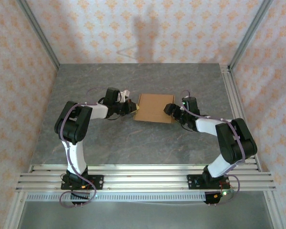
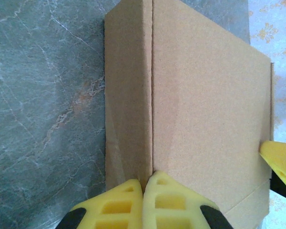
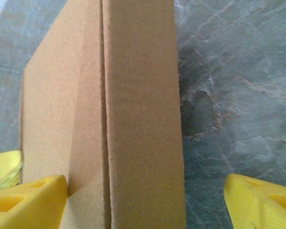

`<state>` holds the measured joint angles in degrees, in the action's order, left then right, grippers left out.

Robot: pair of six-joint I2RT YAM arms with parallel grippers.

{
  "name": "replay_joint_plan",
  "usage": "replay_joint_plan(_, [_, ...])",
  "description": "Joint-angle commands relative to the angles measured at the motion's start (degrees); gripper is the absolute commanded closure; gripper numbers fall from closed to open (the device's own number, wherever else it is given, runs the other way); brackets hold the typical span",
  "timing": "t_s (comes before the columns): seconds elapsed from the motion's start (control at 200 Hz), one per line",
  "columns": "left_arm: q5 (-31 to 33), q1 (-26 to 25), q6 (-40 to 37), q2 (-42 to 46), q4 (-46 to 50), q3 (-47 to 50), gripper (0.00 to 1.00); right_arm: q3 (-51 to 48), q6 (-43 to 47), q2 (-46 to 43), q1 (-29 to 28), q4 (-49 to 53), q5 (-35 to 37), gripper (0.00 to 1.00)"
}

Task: Fold the paper box

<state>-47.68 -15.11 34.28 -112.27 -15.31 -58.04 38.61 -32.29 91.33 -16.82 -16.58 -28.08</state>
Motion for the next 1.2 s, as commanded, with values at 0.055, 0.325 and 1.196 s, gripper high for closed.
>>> replay_joint_plan(0.055, [2.58,0.40,0.61,-3.92,6.21,0.73,0.98,-0.88,-3.44,0.53,0.12,-10.34,-8.84,0.20])
replay_joint_plan(0.325, [3.64,0.44,0.39,-5.44,7.44,-0.06,0.97,-0.39,-3.96,0.41,0.12,-13.14,-11.38,0.42])
replay_joint_plan(1.196, [30.19,-3.67,-16.56,20.53,-0.07,9.92,0.00,8.22,-7.36,-3.69,5.88,0.36,-13.96,0.62])
